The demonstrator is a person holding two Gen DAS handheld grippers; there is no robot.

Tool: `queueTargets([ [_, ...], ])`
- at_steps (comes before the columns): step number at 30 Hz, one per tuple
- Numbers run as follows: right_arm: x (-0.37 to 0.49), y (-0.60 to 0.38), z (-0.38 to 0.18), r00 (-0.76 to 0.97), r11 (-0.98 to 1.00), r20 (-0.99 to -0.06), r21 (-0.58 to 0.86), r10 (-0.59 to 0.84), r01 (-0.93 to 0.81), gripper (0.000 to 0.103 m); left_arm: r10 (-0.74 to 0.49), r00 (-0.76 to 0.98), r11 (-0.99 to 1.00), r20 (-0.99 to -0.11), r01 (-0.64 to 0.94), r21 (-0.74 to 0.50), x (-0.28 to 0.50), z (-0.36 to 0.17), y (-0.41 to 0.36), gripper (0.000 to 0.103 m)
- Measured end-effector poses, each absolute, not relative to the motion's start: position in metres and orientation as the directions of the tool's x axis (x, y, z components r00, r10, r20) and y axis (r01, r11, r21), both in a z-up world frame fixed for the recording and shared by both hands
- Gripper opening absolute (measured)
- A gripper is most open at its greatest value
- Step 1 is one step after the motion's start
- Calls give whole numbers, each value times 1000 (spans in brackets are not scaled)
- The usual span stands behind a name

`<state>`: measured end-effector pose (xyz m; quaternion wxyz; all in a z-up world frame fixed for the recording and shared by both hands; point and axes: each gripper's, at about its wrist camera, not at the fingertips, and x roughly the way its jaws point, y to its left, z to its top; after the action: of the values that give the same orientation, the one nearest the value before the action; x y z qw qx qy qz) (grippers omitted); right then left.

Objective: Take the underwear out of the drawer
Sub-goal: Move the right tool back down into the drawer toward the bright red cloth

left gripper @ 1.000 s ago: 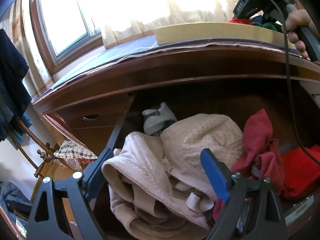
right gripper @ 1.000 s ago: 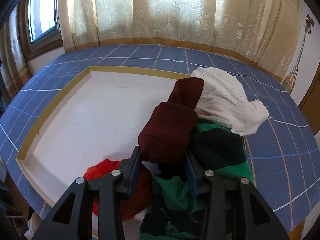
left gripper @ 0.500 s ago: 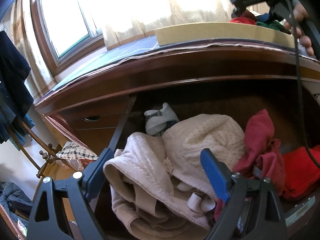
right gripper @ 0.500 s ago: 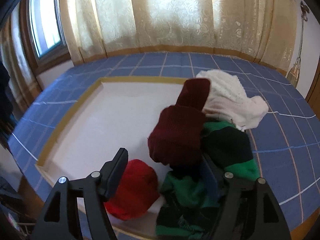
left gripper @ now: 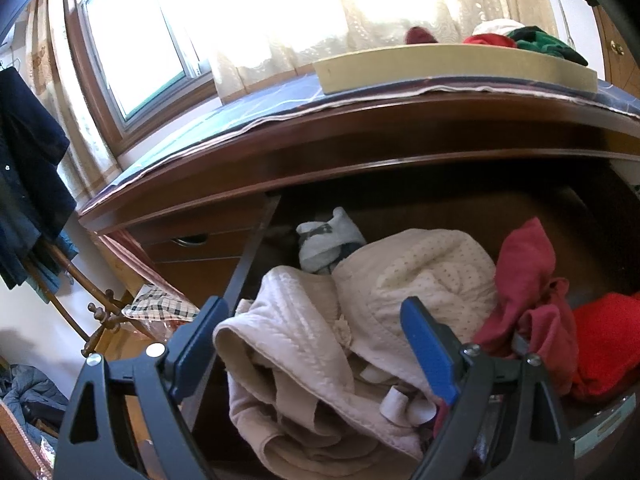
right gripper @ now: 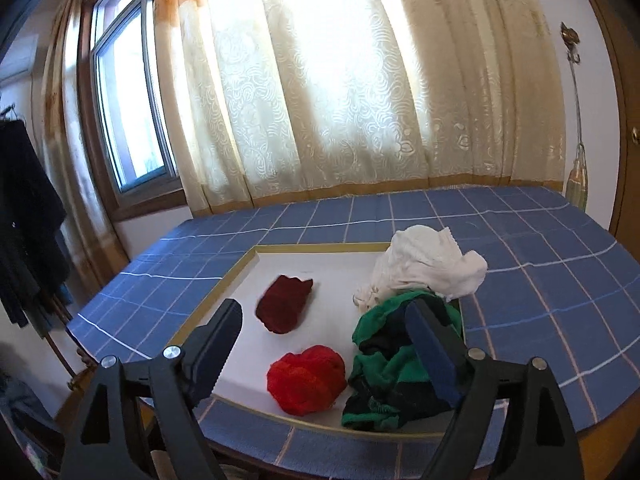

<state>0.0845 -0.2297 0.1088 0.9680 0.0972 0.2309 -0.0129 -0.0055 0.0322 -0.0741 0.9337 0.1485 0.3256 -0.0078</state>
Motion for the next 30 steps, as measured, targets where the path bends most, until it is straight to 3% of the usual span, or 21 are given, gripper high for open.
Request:
queueTargets([
  [10, 47, -232, 98, 864, 962, -491, 271, 114, 27, 86, 75, 789, 957, -609, 114, 266, -5, -73, 34, 89],
  [23, -40, -228, 58, 863, 973, -495, 230, 104, 14, 86, 96, 796, 954, -598, 97, 282, -6, -72, 33, 89],
  [30, -78, -246, 16, 815, 965, -566, 260, 125, 33, 86, 97, 805, 954, -585, 92, 284, -7, -72, 33, 89],
])
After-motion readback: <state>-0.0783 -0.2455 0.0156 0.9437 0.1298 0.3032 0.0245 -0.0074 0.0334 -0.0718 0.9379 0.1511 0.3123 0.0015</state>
